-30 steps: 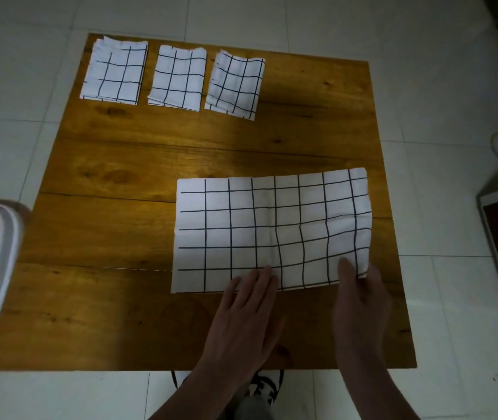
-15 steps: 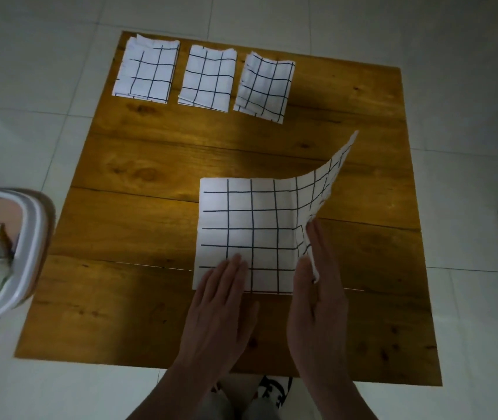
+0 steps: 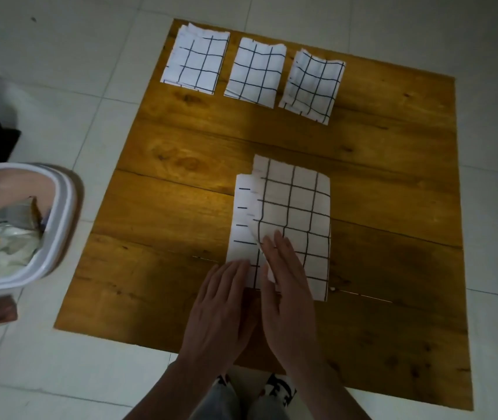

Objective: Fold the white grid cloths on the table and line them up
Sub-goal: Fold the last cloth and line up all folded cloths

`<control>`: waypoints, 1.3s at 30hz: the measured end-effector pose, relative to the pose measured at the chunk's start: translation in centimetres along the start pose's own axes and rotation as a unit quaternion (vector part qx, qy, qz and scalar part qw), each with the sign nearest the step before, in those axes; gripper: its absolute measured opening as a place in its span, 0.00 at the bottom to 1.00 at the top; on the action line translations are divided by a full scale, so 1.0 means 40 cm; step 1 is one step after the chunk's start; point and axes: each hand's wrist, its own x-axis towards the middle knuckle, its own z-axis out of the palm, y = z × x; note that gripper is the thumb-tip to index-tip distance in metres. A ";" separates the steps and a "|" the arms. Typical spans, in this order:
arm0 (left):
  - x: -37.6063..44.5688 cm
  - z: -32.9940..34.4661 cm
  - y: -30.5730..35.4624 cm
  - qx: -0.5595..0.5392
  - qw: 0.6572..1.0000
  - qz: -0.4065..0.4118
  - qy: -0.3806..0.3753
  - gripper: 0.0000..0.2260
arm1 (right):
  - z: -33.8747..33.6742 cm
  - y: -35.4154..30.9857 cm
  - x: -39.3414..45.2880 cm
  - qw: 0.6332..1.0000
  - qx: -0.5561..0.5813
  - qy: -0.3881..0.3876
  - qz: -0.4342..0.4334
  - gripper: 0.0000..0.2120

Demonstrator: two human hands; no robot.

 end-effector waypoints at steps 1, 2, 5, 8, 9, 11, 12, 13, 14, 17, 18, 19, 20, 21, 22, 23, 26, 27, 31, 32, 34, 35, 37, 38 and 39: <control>0.001 -0.001 -0.002 -0.011 1.000 -0.003 -0.001 0.29 | 0.012 0.008 0.000 1.000 -0.019 -0.012 -0.001 0.23; 0.001 -0.002 -0.004 -0.023 1.000 -0.006 0.000 0.29 | 0.022 0.014 0.000 0.999 -0.035 -0.023 -0.002 0.24; 0.004 -0.010 -0.007 -0.053 0.998 -0.012 0.015 0.30 | 0.046 0.026 -0.002 0.996 -0.070 -0.050 -0.003 0.24; 0.006 -0.019 -0.008 -0.064 0.997 -0.007 0.031 0.30 | 0.055 0.030 0.002 0.994 -0.087 -0.061 0.006 0.25; 0.007 -0.019 -0.010 -0.066 0.997 -0.001 0.033 0.29 | 0.057 0.032 0.004 0.994 -0.093 -0.061 0.007 0.25; 0.006 -0.017 -0.013 -0.064 0.997 0.017 0.035 0.28 | 0.057 0.031 0.011 0.991 -0.115 -0.071 0.010 0.26; 0.004 -0.015 -0.015 -0.059 0.997 0.025 0.037 0.27 | 0.054 0.027 0.014 0.987 -0.132 -0.087 0.013 0.28; 0.001 -0.012 -0.017 -0.049 0.998 0.031 0.037 0.26 | 0.050 0.021 0.019 0.982 -0.152 -0.108 0.019 0.30; -0.003 -0.010 -0.018 -0.038 0.998 0.036 0.036 0.27 | 0.044 0.014 0.023 0.976 -0.174 -0.131 0.024 0.33; -0.019 -0.006 -0.018 -0.003 0.999 0.037 0.036 0.27 | 0.019 -0.016 0.039 0.955 -0.226 -0.188 0.034 0.36; -0.022 -0.005 -0.019 0.004 0.999 0.036 0.035 0.26 | 0.010 -0.024 0.045 0.949 -0.237 -0.203 0.036 0.37; -0.024 -0.002 -0.021 0.008 0.999 0.035 0.032 0.25 | 0.002 -0.029 0.050 0.944 -0.248 -0.216 0.036 0.39; -0.025 -0.001 -0.024 0.013 0.999 0.033 0.030 0.25 | -0.007 -0.033 0.055 0.938 -0.258 -0.229 0.033 0.40; -0.025 0.001 -0.027 0.018 0.999 0.032 0.026 0.24 | -0.015 -0.033 0.060 0.932 -0.267 -0.241 0.029 0.40; -0.025 0.001 -0.030 0.027 0.999 0.033 0.021 0.24 | -0.025 -0.033 0.066 0.930 -0.269 -0.251 0.024 0.40; -0.023 -0.002 -0.031 0.036 0.999 0.037 0.015 0.24 | -0.037 -0.034 0.074 0.932 -0.258 -0.254 0.021 0.38; -0.015 -0.014 -0.033 0.060 0.997 0.046 0.013 0.24 | -0.094 -0.016 0.113 0.952 -0.219 -0.213 0.009 0.29; -0.012 -0.017 -0.036 0.067 0.997 0.046 0.016 0.24 | -0.118 0.000 0.131 0.953 -0.232 -0.194 -0.004 0.26; 0.000 -0.030 -0.056 0.100 0.994 0.048 0.015 0.25 | -0.203 0.084 0.201 0.919 -0.342 -0.181 -0.068 0.26; 0.003 -0.033 -0.061 0.107 0.993 0.047 0.014 0.25 | -0.219 0.102 0.212 0.909 -0.363 -0.191 -0.076 0.28; 0.010 -0.038 -0.069 0.121 0.992 0.044 0.010 0.26 | -0.244 0.126 0.221 0.896 -0.385 -0.205 -0.084 0.29; 0.014 -0.040 -0.073 0.128 0.991 0.040 0.007 0.26 | -0.251 0.132 0.219 0.893 -0.390 -0.209 -0.086 0.29; 0.026 -0.043 -0.079 0.140 0.990 0.028 0.005 0.26 | -0.256 0.136 0.204 0.890 -0.398 -0.205 -0.079 0.29; 0.035 -0.045 -0.079 0.144 0.989 0.021 0.007 0.26 | -0.254 0.134 0.193 0.889 -0.404 -0.204 -0.066 0.29; 0.044 -0.047 -0.076 0.147 0.989 0.012 0.010 0.26 | -0.250 0.131 0.180 0.887 -0.412 -0.202 -0.051 0.30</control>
